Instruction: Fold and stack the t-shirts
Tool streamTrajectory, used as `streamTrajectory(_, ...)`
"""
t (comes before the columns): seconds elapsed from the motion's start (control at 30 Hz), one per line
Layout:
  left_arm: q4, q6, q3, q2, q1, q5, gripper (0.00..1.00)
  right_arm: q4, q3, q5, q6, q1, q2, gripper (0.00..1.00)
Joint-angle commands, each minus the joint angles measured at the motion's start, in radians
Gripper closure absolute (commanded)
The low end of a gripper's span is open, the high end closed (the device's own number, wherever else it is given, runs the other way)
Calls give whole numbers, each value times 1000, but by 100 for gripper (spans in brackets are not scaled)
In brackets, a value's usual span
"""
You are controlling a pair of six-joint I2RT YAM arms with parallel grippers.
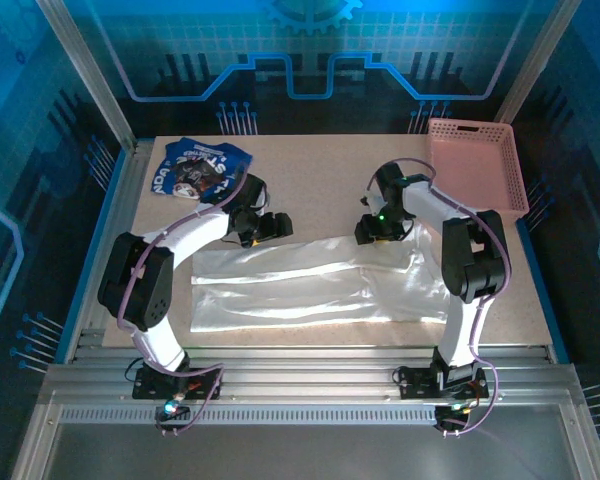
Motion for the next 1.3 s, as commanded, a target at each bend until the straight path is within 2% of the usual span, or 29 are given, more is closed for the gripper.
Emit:
streamTrajectory(0.0, -1, 13, -10, -35, -8, 16, 18, -11, -8, 10, -17, 21, 24, 49)
streamTrajectory(0.13, -3, 17, -10, -34, -7, 3, 18, -1, -10, 8, -5, 26, 40, 58)
streamTrajectory(0.33, -6, 25, -15, -30, -7, -10, 18, -9, 2, 21, 8, 32, 57, 80)
streamTrajectory(0.53, -7, 30, -26, -35, -6, -25, 18, -27, -32, 20, 26, 38, -19, 100)
streamTrajectory(1.03, -6, -1, -23, 34, -4, -53, 18, -144, -244, -14, 134, 133, -272, 100)
streamTrajectory(1.2, -17, -5, -18, 67, -4, -59, 18, -146, -344, -81, 192, 157, -318, 100)
streamTrajectory(1.27, -28, -4, -16, 73, -4, -69, 19, -171, -370, -95, 223, 168, -333, 92)
